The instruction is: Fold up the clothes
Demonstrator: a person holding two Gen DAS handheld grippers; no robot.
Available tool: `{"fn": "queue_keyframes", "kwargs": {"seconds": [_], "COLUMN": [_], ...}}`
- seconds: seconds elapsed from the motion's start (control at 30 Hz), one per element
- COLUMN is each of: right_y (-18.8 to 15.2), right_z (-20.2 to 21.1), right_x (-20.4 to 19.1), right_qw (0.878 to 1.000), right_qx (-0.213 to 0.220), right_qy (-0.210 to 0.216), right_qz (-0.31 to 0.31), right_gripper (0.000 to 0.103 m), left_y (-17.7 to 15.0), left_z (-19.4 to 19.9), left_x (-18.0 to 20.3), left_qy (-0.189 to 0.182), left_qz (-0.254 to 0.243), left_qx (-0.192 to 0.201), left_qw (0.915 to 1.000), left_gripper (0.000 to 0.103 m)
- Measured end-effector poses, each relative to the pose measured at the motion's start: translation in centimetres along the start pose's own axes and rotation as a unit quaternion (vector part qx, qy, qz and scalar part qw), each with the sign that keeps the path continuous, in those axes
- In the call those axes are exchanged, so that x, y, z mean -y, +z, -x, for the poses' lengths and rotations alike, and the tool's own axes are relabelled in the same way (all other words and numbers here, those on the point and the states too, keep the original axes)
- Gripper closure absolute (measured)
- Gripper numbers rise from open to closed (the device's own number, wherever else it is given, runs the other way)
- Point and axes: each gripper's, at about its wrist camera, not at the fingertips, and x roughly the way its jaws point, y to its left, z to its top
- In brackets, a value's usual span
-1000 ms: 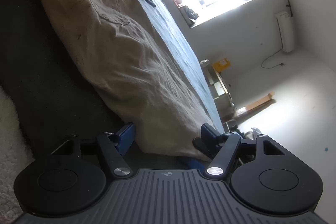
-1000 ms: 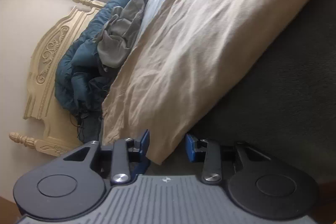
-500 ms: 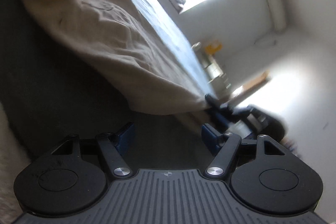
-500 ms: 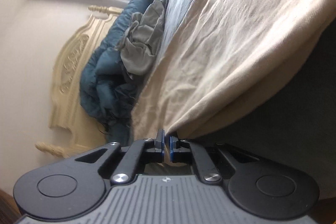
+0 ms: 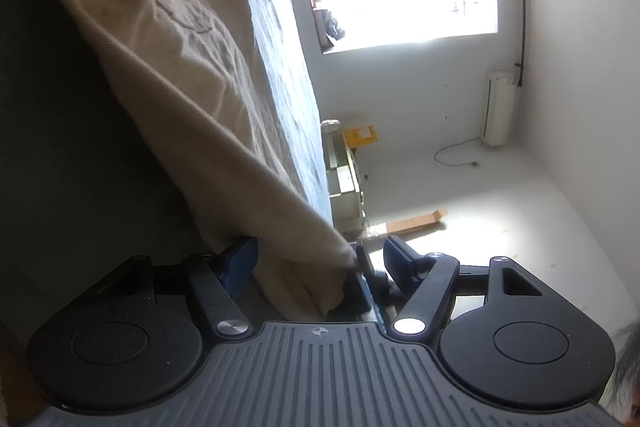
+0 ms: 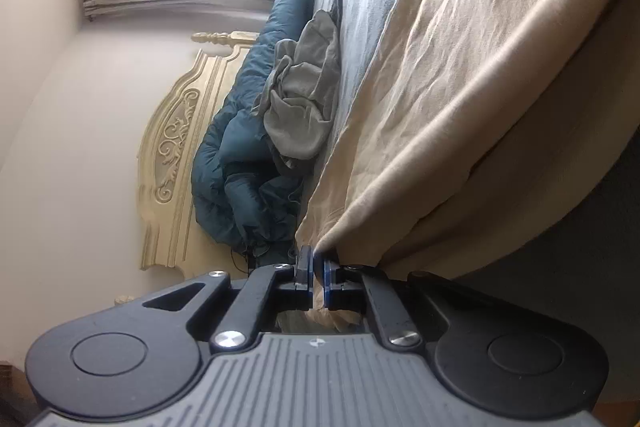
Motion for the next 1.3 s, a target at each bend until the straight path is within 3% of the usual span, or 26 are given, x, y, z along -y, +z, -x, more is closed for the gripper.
{"fn": "queue_keyframes", "kwargs": {"seconds": [0.2,0.47,0.5,0.57,0.67,0.7,0.77,1.03,1.3], "right_y": [0.0,-0.7,-0.9,-1.2,-1.6,-1.7,-1.7,-2.3,-0.7], "right_z": [0.3,0.8,0.9,1.1,1.4,1.6,2.3,2.2,-0.6], "right_x": [-0.1,-0.6,-0.6,-0.5,-0.3,-0.1,0.4,-1.8,0.3], "right_qw": [1.0,0.997,0.997,0.995,0.991,0.991,0.992,0.995,0.997], "right_qx": [0.002,-0.001,-0.002,-0.003,-0.001,-0.001,-0.002,-0.042,-0.053], "right_qy": [0.013,0.013,0.011,0.0,-0.047,-0.062,-0.072,-0.016,-0.036], "right_qz": [0.014,0.072,0.082,0.101,0.124,0.121,0.101,0.09,-0.038], "right_gripper": [0.098,0.098,0.098,0.098,0.094,0.092,0.079,0.079,0.075], "left_y": [0.9,0.3,0.0,-0.4,-0.7,-0.8,-1.0,-1.5,-1.5], "left_z": [-1.3,-1.1,-1.1,-0.8,-0.3,-0.1,0.4,1.5,1.6], "left_x": [1.3,2.7,2.7,2.6,2.4,2.3,2.3,2.7,3.1], "left_qy": [0.009,0.003,0.005,0.01,0.018,0.019,0.022,0.025,0.023], "left_qz": [-0.01,-0.034,-0.036,-0.041,-0.05,-0.053,-0.061,-0.086,-0.09], "left_qx": [0.003,0.042,0.048,0.06,0.07,0.071,0.07,0.059,0.053], "left_qw": [0.9999,0.9985,0.9982,0.9973,0.9962,0.9958,0.9954,0.9942,0.9943], "left_gripper": [0.034,0.035,0.037,0.053,0.067,0.068,0.071,0.071,0.071]}}
